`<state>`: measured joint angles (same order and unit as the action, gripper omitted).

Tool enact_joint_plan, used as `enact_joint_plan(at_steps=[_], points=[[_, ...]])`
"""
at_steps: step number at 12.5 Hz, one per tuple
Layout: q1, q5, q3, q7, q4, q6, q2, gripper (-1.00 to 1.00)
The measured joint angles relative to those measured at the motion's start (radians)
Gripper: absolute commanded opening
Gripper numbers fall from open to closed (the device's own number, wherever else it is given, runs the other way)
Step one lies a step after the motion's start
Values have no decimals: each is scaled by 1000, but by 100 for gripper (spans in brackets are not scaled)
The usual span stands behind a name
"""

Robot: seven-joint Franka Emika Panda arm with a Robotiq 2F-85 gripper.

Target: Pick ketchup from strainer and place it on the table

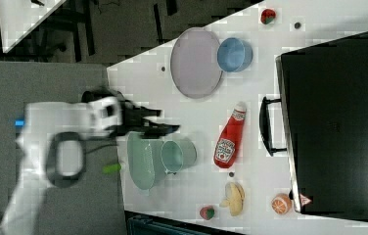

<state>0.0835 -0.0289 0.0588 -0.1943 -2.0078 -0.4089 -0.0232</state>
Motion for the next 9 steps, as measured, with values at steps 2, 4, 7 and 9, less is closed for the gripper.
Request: enact_joint_plan(at_steps=[2,4,7,9], points=[[-2,0,7,77,172,168,17,100],[4,-1,27,136,292,258,27,100],[-18,14,33,165,372,312,40,100],[-20,12,38,168,361,323,41,100]])
